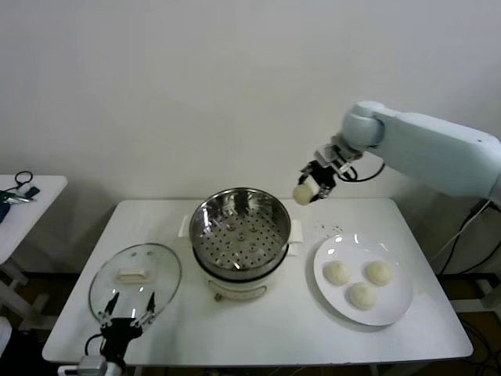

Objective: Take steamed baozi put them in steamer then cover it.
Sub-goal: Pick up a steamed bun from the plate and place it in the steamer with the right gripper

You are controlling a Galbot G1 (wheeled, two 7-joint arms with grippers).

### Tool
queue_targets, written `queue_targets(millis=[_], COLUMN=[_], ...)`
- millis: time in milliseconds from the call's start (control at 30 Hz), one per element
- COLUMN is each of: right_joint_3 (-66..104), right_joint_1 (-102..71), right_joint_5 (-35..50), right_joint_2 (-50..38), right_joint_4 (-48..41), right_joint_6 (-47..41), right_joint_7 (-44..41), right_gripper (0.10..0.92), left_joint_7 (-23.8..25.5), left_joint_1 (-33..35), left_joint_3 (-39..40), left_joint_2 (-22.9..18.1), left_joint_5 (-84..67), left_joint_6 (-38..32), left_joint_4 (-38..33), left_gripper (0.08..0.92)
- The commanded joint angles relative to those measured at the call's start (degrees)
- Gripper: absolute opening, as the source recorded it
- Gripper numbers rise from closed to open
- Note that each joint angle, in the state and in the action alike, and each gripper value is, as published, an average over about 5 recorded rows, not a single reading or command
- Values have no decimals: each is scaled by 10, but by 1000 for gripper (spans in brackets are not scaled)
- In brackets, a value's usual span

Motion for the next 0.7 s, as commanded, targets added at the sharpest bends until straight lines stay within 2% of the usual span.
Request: queue_targets(millis=[33, 167, 333, 700], right_joint_3=[-46, -12, 28, 72], right_joint_1=[35, -35, -101, -171], right_joint_5=[-71, -163, -225, -261], right_joint_2=[113, 170, 223, 273], right_joint_4=[18, -100, -228, -347], right_joint_6=[109, 173, 229, 265], right_joint_7=[11, 21, 26, 40], right_gripper=[585, 585, 585, 585], left_joint_7=[0, -1, -3, -4], left_joint_1=[2, 5, 7, 1], left_joint_3=[-1, -3, -5, -4], left_joint_2=[-1, -1, -2, -2], left_joint_5=[0, -3, -6, -8], left_joint_6=[-1, -2, -4, -7], left_joint_4=[-3, -6, -7, 3], left_gripper=[823, 823, 823, 823])
